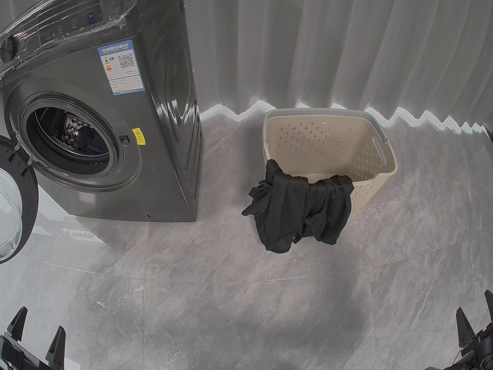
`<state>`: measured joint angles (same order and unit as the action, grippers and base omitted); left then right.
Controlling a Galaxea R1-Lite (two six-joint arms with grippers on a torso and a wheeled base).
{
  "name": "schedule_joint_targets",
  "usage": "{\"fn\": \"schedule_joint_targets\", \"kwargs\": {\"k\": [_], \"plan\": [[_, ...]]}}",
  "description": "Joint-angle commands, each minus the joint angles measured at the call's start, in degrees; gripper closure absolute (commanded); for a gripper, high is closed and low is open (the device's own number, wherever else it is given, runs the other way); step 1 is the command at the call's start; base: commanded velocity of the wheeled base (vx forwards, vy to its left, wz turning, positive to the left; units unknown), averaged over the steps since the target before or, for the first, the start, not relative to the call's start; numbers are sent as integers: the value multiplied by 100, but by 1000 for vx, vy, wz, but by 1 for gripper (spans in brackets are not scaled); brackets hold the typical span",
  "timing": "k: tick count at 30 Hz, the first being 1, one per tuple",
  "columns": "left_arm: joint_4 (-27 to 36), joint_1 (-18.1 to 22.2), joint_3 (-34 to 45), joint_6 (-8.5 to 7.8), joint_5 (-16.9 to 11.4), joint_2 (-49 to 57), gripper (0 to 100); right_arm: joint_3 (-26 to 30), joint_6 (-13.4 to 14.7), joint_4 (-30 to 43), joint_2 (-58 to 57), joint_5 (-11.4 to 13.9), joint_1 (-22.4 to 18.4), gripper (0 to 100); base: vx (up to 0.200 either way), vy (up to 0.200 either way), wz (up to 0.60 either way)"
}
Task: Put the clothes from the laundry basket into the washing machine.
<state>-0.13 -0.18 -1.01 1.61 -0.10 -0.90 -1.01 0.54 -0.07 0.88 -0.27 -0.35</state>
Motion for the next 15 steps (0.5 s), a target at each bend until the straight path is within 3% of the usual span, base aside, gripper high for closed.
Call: {"fn": "schedule_joint_targets", "kwargs": {"k": [1,9,15], "plan": [[-4,9,92,-38,1,37,0,101,-1,-1,-61,0,0,0,0,0,0],[-4,1,92,-3,1,37,0,101,-1,-1,-61,0,0,0,0,0,0],[-4,1,92,-12,-8,37,0,101,-1,-1,-61,0,0,0,200,0,0]]}}
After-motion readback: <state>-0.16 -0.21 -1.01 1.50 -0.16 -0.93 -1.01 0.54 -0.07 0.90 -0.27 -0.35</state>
